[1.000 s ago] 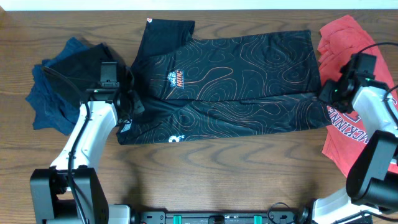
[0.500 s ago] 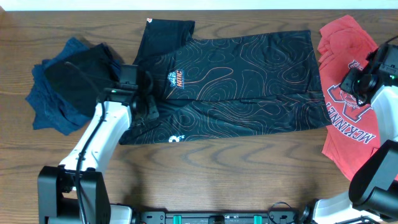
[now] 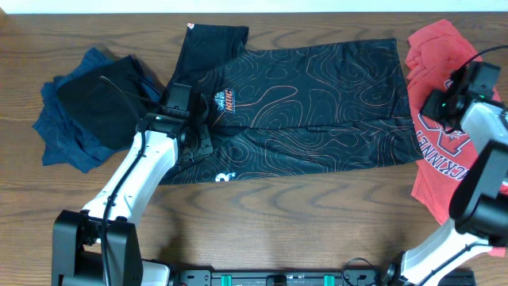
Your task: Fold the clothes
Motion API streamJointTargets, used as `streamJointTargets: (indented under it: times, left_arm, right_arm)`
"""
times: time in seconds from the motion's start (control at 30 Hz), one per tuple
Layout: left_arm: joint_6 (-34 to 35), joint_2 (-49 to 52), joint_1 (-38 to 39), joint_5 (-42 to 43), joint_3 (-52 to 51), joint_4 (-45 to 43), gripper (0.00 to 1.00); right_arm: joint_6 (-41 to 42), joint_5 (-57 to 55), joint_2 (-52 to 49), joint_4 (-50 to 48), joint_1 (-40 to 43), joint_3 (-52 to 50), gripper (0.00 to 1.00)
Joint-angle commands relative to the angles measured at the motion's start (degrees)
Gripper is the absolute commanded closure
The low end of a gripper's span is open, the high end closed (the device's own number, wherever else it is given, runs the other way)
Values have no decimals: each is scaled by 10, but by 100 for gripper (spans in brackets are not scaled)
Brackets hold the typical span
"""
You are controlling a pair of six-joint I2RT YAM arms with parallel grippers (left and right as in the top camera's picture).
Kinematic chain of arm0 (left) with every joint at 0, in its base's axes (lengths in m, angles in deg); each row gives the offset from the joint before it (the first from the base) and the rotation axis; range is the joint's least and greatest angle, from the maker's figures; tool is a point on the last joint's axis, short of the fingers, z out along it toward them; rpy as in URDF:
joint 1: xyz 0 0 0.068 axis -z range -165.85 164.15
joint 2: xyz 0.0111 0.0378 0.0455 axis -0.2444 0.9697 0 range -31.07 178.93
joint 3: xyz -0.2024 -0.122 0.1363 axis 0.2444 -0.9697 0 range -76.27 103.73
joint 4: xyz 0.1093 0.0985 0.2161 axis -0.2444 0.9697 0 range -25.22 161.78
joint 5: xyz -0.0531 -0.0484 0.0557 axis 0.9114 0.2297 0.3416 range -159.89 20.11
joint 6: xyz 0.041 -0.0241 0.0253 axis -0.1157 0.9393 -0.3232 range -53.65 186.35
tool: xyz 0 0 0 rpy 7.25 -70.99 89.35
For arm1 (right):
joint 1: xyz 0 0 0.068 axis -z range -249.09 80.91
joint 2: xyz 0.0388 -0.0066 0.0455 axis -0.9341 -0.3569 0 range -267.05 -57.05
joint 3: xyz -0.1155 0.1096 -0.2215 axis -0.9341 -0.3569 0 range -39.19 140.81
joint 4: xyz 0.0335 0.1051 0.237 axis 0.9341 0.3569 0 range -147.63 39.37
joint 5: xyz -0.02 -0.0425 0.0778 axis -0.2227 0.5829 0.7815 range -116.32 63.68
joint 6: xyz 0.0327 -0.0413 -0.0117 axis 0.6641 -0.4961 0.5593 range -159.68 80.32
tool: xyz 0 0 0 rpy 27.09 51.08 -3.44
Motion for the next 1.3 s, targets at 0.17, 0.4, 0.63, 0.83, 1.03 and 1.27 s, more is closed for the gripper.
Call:
streamJointTargets:
  times: [0.17,0.4,0.63,0.83,1.03,1.27]
  left_arm:
    - [-1,5,1,-1,-2,2,66]
    - [-1,5,1,-1,-2,2,66]
    - [-1,5,1,-1,-2,2,66]
    - [-1,5,1,-1,-2,0,66]
    - [-1,5,1,-1,-2,0,66]
    - [-1,5,1,-2,-2,0,66]
  right_arm:
    - [-2,-39,-71,-2,4,7,99]
    - [54,-229,-68,58,51,30,99]
    - [60,-157,-67,117,101,90,99]
    - [15,-49,-35,161,72,147,85]
    - [-64,6,13,248,15,163,78]
    - [-81,6,9,321,-29,125,80]
